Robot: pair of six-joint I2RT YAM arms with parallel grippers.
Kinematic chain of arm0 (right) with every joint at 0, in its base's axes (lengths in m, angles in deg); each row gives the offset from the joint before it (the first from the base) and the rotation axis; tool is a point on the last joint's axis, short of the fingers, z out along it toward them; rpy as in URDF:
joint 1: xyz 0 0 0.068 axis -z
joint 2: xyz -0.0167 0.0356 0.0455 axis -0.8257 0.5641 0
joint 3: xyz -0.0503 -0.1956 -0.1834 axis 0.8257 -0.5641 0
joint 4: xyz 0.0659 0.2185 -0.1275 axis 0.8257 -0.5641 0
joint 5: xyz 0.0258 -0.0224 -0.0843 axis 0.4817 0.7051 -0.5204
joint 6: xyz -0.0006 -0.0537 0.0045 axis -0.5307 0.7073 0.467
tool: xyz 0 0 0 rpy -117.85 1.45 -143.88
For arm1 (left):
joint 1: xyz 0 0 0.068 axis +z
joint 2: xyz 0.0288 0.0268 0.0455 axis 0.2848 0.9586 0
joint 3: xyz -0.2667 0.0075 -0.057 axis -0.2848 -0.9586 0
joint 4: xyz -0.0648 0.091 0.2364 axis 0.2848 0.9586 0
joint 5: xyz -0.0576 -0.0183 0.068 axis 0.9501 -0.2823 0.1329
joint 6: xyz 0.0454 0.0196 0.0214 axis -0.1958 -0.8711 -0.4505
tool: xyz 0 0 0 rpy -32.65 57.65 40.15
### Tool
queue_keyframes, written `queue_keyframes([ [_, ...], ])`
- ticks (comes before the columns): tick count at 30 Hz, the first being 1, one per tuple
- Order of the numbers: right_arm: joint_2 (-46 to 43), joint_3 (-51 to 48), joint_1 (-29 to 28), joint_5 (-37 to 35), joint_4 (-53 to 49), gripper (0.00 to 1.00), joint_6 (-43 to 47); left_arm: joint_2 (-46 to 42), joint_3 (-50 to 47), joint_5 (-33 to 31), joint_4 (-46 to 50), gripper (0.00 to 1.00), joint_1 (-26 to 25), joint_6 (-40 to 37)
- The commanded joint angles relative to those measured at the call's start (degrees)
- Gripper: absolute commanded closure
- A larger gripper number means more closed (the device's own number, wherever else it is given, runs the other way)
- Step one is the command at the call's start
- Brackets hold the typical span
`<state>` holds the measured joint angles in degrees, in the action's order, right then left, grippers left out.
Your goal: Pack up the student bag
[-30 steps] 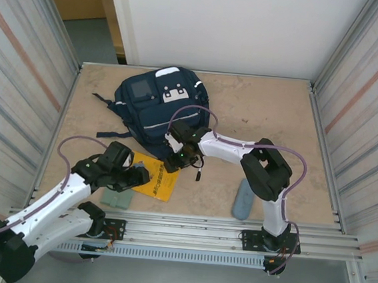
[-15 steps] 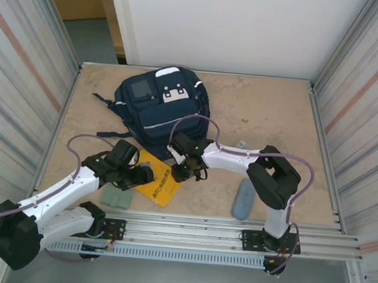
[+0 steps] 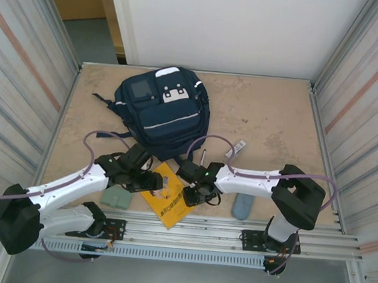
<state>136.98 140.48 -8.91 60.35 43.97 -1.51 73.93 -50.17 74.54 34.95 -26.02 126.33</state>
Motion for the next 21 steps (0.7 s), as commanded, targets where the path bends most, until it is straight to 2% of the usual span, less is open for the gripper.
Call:
queue_keyframes([
  [1, -0.17, -3.47, -0.32, 0.65, -6.55, 0.63, -7.09, -0.03, -0.44, -4.08, 1.21, 0.38, -3.53, 3.74],
  [3, -0.2, -3.05, 0.76, 0.82, -6.12, 0.63, -6.84, -0.8, -1.25, -5.95, 3.57, 0.38, -5.22, 6.64],
  [6, -0.32, -2.18, 2.14, 0.58, -6.09, 0.63, -6.39, -2.39, -2.97, -5.14, 5.48, 0.39, -5.67, 10.39],
  [12, -0.94, -2.63, 2.99, 3.78, -3.97, 0.64, -5.72, -0.66, -5.52, -4.79, 3.94, 0.39, -8.47, 15.05],
  [14, -1.53, -3.54, 2.74, 4.45, -2.61, 0.64, -5.76, 0.41, -6.26, -4.81, 0.7, 0.39, -9.65, 15.54],
  [18, -1.3, -4.24, 2.72, 7.41, -0.06, 0.64, -5.32, 4.02, -7.7, -2.73, -11.62, 0.4, -10.1, 14.39],
  [21, -1.04, -4.09, 2.44, 8.35, 0.63, 0.64, -5.47, 7.64, -5.53, -2.17, -14.84, 0.4, -10.21, 12.7],
])
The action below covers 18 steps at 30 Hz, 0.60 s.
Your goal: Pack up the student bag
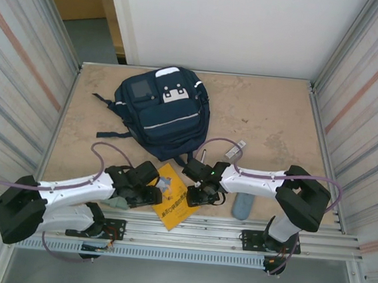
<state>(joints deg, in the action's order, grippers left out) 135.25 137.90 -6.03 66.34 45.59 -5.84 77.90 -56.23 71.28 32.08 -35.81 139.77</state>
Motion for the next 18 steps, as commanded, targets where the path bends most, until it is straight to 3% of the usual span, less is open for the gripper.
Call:
queue_keyframes([
  [1, 0.65, -1.61, -0.53, 2.94, -0.59, 0.64, -1.13, 4.42, 1.36, 1.09, -11.95, 0.4, -0.47, -1.45],
  [7, -0.01, -2.15, -0.49, 5.45, 2.08, 0.65, -1.12, 3.93, 2.94, 1.01, -11.86, 0.43, -0.73, -3.3],
  [18, -0.32, -2.67, -0.12, 7.29, 4.36, 0.67, -0.55, -6.66, 1.06, -2.16, -10.68, 0.47, -0.73, -2.33],
])
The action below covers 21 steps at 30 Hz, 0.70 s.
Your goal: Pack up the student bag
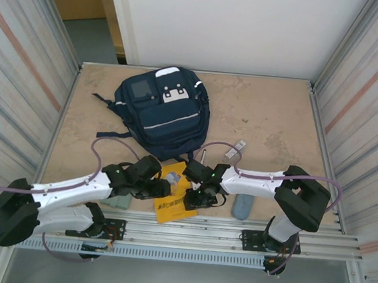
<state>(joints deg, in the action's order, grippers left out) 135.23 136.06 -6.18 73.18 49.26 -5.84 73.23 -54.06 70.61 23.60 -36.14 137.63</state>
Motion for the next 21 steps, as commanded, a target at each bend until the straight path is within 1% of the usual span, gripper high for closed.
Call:
queue_keyframes([
  [1, -0.09, -0.91, 0.22, 0.5, 0.85, 0.67, -0.34, -2.33, -1.21, -1.38, -2.49, 0.48, -0.4, -0.24],
  [5, 0.7, -1.16, 0.41, 0.42, 1.8, 0.67, 0.21, -1.56, -1.4, 0.32, -3.12, 0.48, -0.44, 0.25],
  [6, 0.93, -1.1, 0.45, 0.25, 1.77, 0.67, 0.32, -1.14, -1.29, 0.27, -2.24, 0.47, -0.4, 0.54],
  [8, 0.81, -1.08, 0.33, -0.49, 1.62, 0.65, 0.37, -0.9, -0.66, -1.19, 2.46, 0.42, -0.44, 1.49],
  [9, 0.65, -0.92, 0.36, -0.72, 1.17, 0.64, 0.37, -1.08, -0.41, -2.31, 5.66, 0.41, -0.41, 2.66],
  [10, 0.39, -0.47, 0.25, -1.11, 0.35, 0.6, 0.64, -1.38, -0.23, -3.47, 8.92, 0.42, -0.4, 3.64],
  [12, -0.43, 0.66, 0.1, -2.12, -2.22, 0.54, 1.36, -2.03, -0.62, -3.46, 12.07, 0.41, -0.31, 4.15],
  [13, -0.97, 1.23, 0.06, -2.75, -3.41, 0.53, 1.77, -2.2, -1.12, -2.63, 12.35, 0.41, -0.32, 4.41],
  [15, -2.51, 1.47, 0.43, -3.13, -4.25, 0.54, 2.79, -2.16, -2.43, -0.5, 11.15, 0.41, -0.31, 4.57],
  [18, -3.8, 1.4, 2.39, -1.9, -4.02, 0.54, 4.15, -1.59, -4.73, 2.0, 6.09, 0.4, -0.31, 5.08],
  [21, -3.32, 2.03, 4.19, -1.03, -3.5, 0.54, 5.6, -0.51, -5.03, 1.94, 3.66, 0.4, -0.32, 5.36],
])
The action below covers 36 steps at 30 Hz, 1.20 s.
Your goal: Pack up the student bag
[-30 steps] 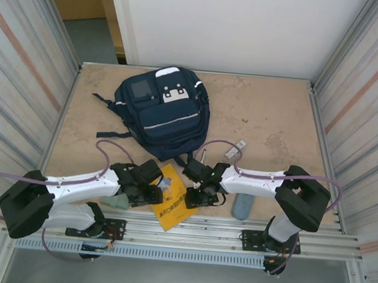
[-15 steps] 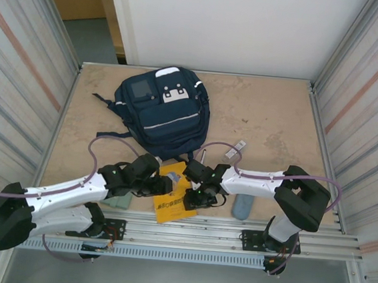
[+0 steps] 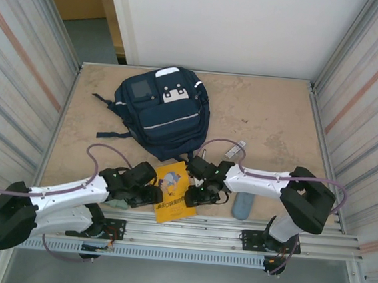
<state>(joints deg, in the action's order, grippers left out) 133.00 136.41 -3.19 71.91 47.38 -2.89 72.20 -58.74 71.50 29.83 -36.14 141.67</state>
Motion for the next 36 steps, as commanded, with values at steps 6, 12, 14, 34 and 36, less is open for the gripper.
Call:
queue_keyframes([
  [6, 4.03, 4.07, 3.05, 1.28, 2.19, 0.63, 4.16, 3.17, 1.16, 0.42, -4.55, 0.4, -0.31, -0.28],
  [12, 8.35, 3.8, 3.08, 4.39, 5.82, 0.71, 3.5, 7.05, 2.94, 1.43, -6.23, 0.4, -0.31, -1.65],
  [14, 8.57, 2.98, 3.12, 5.08, 6.4, 0.73, 3.19, 7.14, 2.61, 1.68, -8.05, 0.4, -0.29, -1.96],
  [34, 7.94, -2.47, 4.62, 15.4, 17.59, 0.74, -2.1, -12.59, -5.44, 8.96, -15.75, 0.44, 5.93, 2.38],
  [36, 8.25, -2.5, 4.62, 15.81, 18.46, 0.74, -1.93, -10.76, -5.68, 9.76, -16.34, 0.46, 5.97, 2.65],
])
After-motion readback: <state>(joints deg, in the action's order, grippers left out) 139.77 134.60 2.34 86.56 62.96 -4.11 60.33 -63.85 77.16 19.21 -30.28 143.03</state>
